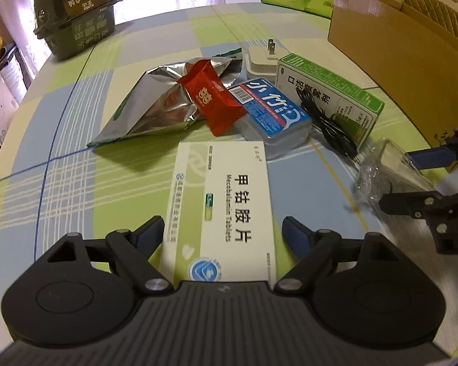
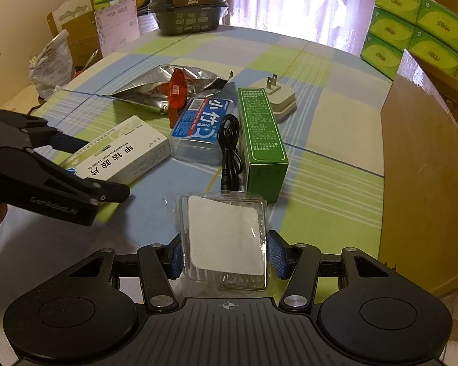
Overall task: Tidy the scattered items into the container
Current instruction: 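Grasp the white Mecobalamin tablets box with the left tool while the right tool holds the packet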
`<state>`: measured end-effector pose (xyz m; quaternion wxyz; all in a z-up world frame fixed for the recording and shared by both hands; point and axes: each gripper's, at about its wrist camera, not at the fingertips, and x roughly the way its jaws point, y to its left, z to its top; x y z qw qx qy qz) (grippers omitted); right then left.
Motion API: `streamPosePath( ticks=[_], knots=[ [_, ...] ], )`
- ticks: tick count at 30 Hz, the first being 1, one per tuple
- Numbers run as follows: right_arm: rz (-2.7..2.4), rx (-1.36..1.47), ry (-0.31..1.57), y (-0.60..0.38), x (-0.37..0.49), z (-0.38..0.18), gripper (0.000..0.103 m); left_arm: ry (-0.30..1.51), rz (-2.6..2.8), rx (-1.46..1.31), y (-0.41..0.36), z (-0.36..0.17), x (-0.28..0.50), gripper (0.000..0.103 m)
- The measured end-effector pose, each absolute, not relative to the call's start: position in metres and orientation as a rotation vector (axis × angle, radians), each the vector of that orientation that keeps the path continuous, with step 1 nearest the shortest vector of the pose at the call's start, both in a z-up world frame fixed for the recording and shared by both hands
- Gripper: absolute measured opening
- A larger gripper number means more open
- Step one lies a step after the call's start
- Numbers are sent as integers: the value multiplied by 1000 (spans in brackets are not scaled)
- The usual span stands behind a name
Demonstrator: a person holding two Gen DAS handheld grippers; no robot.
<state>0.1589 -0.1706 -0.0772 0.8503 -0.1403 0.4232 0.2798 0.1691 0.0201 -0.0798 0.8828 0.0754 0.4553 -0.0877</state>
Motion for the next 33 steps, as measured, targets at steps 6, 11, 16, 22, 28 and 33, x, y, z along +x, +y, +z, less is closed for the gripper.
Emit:
streamPosePath(
  ticks=[6,11,16,22,28,33],
  knots=[
    [587,-284,892,-171,159,-79,57,952,-183,157,21,-79,169,67],
    [575,-215,888,-175,163,-78,94,954,-189,155,20,-78,166,67],
    [579,-218,881,-173,165,-78,94,950,-189,154,20,-79,166,67],
    [586,-264,881,-166,164,-84,93,948,-189,153,19,-79,166,67],
    [593,-265,916,-162,169,-90,72,950,-191,148,18,-78,166,67],
    [573,-263,920,-164,168,-89,61,953,-199,145,17,-78,165,67]
  ],
)
